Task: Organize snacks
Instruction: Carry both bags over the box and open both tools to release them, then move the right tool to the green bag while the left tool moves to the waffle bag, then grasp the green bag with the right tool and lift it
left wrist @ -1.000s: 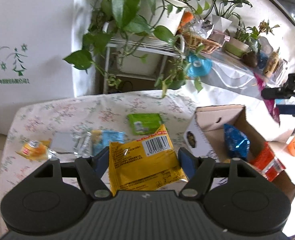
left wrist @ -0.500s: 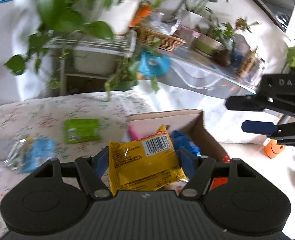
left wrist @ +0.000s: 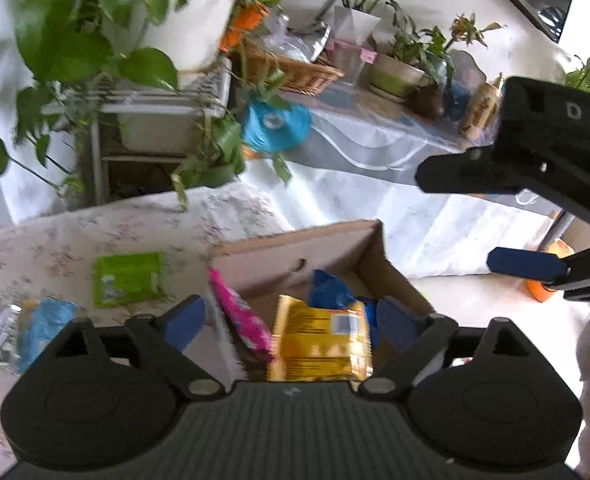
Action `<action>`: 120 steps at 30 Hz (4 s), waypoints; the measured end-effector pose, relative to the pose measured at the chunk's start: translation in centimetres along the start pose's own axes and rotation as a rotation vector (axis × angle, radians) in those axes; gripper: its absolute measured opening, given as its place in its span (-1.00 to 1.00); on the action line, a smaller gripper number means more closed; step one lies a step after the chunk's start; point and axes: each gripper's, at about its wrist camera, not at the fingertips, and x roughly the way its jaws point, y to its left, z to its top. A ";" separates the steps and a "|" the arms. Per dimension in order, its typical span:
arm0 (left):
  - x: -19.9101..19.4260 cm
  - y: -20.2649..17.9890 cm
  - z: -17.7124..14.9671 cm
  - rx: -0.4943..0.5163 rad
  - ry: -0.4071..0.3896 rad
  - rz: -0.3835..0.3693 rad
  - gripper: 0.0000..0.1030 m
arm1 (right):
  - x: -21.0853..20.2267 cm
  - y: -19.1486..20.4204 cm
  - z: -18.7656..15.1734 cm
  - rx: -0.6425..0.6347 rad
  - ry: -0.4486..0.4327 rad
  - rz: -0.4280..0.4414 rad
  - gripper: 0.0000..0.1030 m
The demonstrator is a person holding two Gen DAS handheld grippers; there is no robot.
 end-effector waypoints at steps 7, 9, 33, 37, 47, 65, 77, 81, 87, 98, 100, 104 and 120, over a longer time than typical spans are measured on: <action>-2.4 5.1 0.1 -0.027 -0.005 0.058 0.80 | 0.2 2.2 -0.5 -0.033 -0.060 0.080 1.00; -3.0 7.0 -0.1 -0.044 -0.003 0.090 0.80 | 0.2 3.0 -0.7 -0.041 -0.078 0.107 1.00; -6.7 26.5 -1.2 -0.334 -0.038 0.390 0.80 | 4.8 9.5 -4.4 -0.194 0.030 0.230 1.00; -6.0 28.6 -1.2 -0.337 -0.017 0.418 0.80 | 6.0 10.3 -5.1 -0.241 0.063 0.214 1.00; -3.0 32.7 -2.4 -0.387 0.089 0.511 0.80 | 9.5 13.0 -6.6 -0.360 0.141 0.188 1.00; 0.5 33.8 -3.8 -0.311 0.211 0.617 0.80 | 19.0 15.9 -7.7 -0.438 0.235 0.080 0.98; 0.6 33.3 -4.7 -0.305 0.281 0.557 0.81 | 23.2 18.3 -10.0 -0.646 0.213 -0.022 0.61; 0.5 32.6 -5.1 -0.286 0.291 0.524 0.81 | 24.8 17.1 -10.2 -0.600 0.268 -0.068 0.61; 0.2 31.7 -5.2 -0.205 0.291 0.514 0.75 | 24.1 16.8 -11.0 -0.627 0.292 -0.052 0.52; -1.5 30.5 -6.4 -0.148 0.287 0.386 0.35 | 18.3 16.5 -15.0 -0.704 0.383 0.024 0.47; -1.8 30.1 -6.7 -0.123 0.289 0.371 0.34 | 16.9 16.0 -15.6 -0.710 0.419 0.040 0.47; -2.4 28.9 -7.3 -0.070 0.304 0.314 0.34 | 14.2 14.8 -16.6 -0.700 0.501 0.095 0.47; -4.9 27.5 -7.0 -0.001 0.297 0.194 0.48 | 10.0 13.3 -17.1 -0.497 0.625 0.133 0.84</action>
